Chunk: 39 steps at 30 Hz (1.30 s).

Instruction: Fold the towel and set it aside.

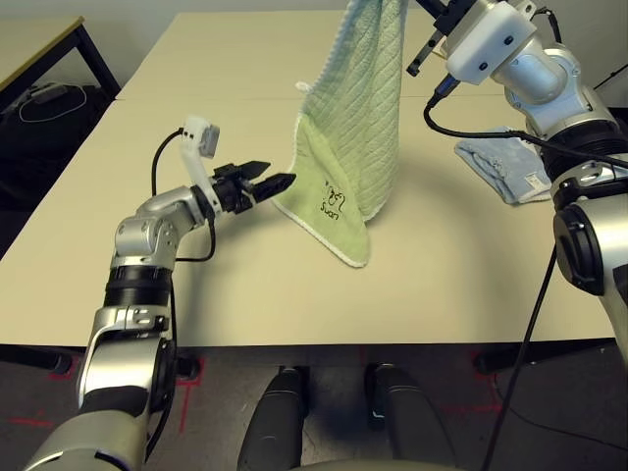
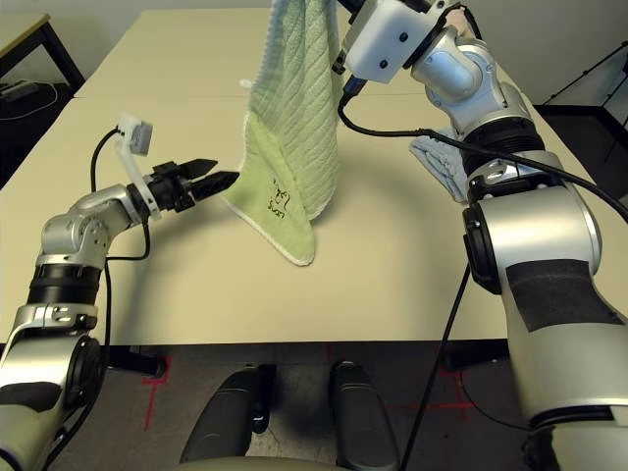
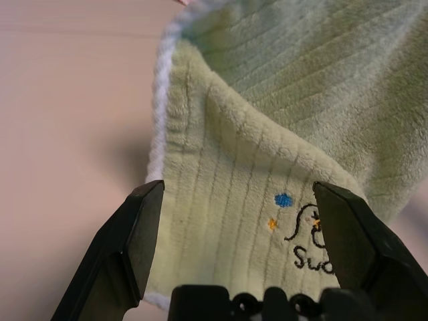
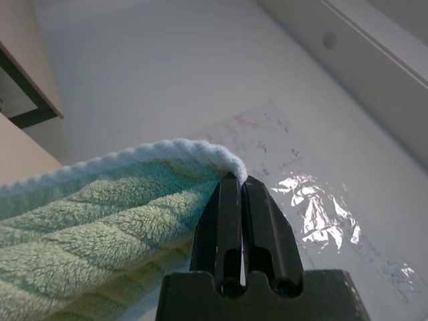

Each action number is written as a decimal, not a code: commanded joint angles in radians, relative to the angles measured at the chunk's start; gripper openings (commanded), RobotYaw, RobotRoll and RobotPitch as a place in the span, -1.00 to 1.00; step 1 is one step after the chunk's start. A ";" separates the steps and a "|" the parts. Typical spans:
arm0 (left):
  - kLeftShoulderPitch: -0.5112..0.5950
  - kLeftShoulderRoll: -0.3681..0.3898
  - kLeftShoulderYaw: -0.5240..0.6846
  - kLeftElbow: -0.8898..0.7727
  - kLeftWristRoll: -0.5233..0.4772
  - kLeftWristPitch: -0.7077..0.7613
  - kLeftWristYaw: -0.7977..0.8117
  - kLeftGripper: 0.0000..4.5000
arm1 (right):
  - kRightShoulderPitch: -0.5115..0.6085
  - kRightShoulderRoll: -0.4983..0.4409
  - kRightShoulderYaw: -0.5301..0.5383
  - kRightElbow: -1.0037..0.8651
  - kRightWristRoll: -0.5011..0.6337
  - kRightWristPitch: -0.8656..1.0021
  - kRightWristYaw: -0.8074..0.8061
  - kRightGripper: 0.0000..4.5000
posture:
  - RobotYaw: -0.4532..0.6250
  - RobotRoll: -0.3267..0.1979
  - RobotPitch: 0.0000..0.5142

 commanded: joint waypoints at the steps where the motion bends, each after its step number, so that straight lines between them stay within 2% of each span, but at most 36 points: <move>1: -0.022 0.021 -0.021 0.065 0.006 0.085 -0.030 1.00 | -0.010 -0.010 0.002 0.004 0.016 -0.017 0.017 -0.98 | -0.11 0.25 -0.61; 7: -0.048 0.032 -0.016 0.132 0.050 0.018 -0.007 1.00 | -0.016 -0.018 -0.007 -0.005 0.037 -0.045 0.032 -0.98 | -0.12 0.25 -0.62; 12: -0.077 0.022 0.004 0.223 0.101 -0.114 0.070 1.00 | -0.033 -0.013 -0.032 -0.011 0.141 -0.088 0.128 -0.98 | -0.12 0.25 -0.64; 16: -0.080 0.010 0.003 0.225 0.098 -0.121 0.059 1.00 | -0.034 0.007 -0.051 -0.029 0.299 -0.089 0.304 -0.98 | -0.12 0.25 -0.65; 19: -0.076 -0.002 0.004 0.219 0.096 -0.139 0.050 1.00 | -0.015 0.014 -0.058 -0.037 0.374 -0.087 0.424 -0.98 | -0.12 0.25 -0.65; 27: -0.143 -0.046 0.044 0.226 0.034 -0.144 -0.026 1.00 | -0.009 0.039 -0.079 -0.043 0.464 -0.086 0.573 -0.98 | -0.11 0.25 -0.64; 30: -0.205 -0.070 0.052 0.304 0.053 -0.223 -0.037 1.00 | -0.014 0.051 -0.094 -0.045 0.490 -0.078 0.613 -0.98 | -0.11 0.25 -0.63; 35: -0.298 -0.101 0.072 0.461 0.097 -0.445 0.011 1.00 | -0.016 0.059 -0.113 -0.052 0.517 -0.065 0.663 -0.98 | -0.12 0.25 -0.62; 39: -0.336 -0.117 0.067 0.513 0.106 -0.496 -0.018 1.00 | -0.010 0.062 -0.121 -0.055 0.529 -0.055 0.692 -0.98 | -0.13 0.25 -0.61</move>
